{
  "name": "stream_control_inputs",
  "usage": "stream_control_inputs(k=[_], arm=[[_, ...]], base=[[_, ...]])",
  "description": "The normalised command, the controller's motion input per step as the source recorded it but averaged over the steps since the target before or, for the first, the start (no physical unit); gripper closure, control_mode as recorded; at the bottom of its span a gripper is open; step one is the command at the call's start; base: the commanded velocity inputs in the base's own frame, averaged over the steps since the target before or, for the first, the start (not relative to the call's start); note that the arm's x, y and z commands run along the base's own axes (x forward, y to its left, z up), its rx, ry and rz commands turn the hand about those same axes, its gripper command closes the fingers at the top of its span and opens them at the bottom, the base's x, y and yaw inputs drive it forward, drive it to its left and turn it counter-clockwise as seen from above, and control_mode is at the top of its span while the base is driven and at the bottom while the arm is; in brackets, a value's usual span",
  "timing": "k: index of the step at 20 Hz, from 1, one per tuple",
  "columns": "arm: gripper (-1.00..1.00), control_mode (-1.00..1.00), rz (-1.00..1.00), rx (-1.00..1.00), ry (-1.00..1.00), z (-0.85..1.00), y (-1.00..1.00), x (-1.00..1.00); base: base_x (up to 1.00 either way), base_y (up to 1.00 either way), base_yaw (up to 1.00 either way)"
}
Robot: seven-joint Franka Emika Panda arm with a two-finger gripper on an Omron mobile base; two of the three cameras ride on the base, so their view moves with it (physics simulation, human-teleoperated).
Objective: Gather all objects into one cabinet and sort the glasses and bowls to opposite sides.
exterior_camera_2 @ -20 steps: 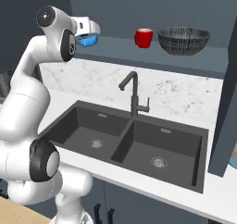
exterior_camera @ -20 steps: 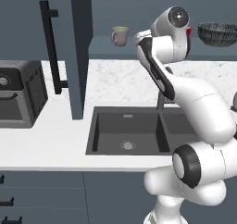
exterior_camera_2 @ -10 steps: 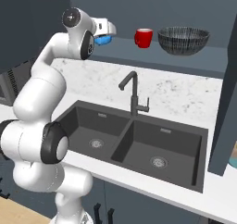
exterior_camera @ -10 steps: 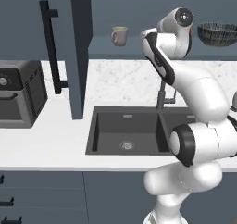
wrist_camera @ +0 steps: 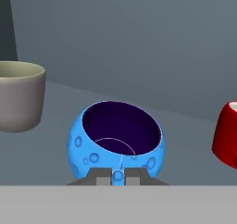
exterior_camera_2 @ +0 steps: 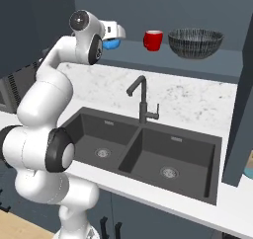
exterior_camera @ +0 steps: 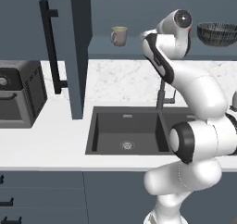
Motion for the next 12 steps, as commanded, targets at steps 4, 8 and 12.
stream_control_inputs(k=[4,8,12], arm=[[1.0,-1.0,0.0,0.0,0.0,-0.04,0.0,0.23],[1.0,-1.0,0.0,0.0,0.0,-0.17,0.0,0.28],[1.0,-1.0,0.0,-0.02,0.08,-0.36,0.0,0.03]], base=[[0.0,0.0,0.0],[0.0,0.0,0.0],[0.0,0.0,0.0]])
